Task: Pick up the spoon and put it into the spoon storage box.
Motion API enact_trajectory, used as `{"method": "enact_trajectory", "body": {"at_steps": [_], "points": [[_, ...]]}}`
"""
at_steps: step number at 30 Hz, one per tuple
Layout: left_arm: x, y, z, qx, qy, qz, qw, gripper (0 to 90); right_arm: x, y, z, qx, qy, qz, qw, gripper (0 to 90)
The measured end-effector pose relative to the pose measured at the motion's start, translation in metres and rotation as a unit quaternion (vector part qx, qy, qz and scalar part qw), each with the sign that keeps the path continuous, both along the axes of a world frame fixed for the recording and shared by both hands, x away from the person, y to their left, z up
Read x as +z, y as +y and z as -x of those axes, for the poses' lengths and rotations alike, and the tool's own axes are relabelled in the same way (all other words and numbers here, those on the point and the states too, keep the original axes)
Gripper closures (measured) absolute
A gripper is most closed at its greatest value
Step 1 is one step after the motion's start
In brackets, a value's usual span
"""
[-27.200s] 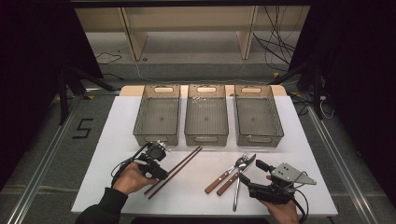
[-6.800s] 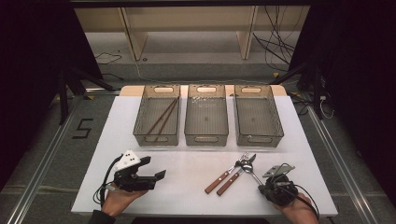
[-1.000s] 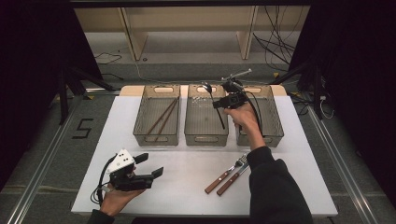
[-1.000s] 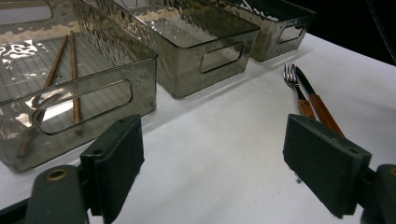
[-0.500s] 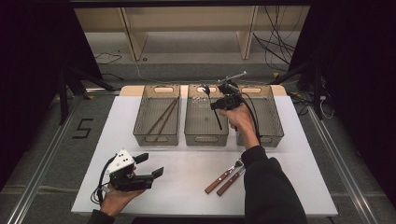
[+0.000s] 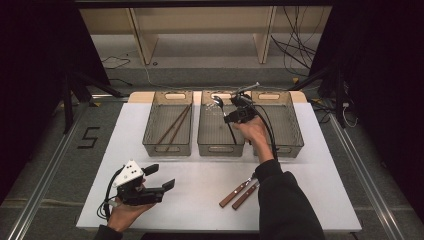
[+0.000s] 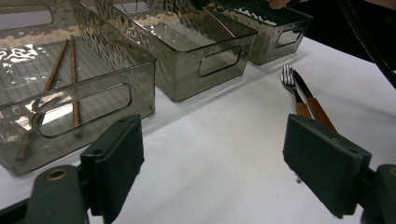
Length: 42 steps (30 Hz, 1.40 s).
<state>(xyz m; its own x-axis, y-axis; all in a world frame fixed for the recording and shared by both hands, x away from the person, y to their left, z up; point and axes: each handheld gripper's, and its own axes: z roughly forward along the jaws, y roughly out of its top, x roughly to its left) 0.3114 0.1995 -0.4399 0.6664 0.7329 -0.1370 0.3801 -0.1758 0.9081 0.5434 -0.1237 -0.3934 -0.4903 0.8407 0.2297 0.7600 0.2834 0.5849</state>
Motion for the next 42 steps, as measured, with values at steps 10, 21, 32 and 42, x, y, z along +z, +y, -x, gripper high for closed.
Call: {"method": "enact_trajectory", "body": {"at_steps": [10, 21, 32, 42], "points": [[0.000, 0.000, 0.000, 0.001, 0.000, -0.001, 1.0000, 19.8, -0.004, 0.003, -0.002, -0.004, 0.008, -0.005, 1.0000, 67.0], [-0.001, 0.000, 0.000, 0.001, 0.003, 0.000, 1.0000, 19.8, 0.008, -0.004, 0.009, 0.016, -0.003, -0.015, 0.9998, 50.0], [-0.001, -0.001, -0.001, 0.003, 0.006, -0.002, 1.0000, 19.8, 0.017, -0.017, 0.025, 0.031, -0.030, -0.013, 0.9990, 42.5], [-0.001, -0.001, -0.001, 0.003, 0.006, -0.001, 1.0000, 19.8, 0.036, -0.026, 0.052, 0.064, -0.069, -0.034, 0.9949, 36.3]]}}
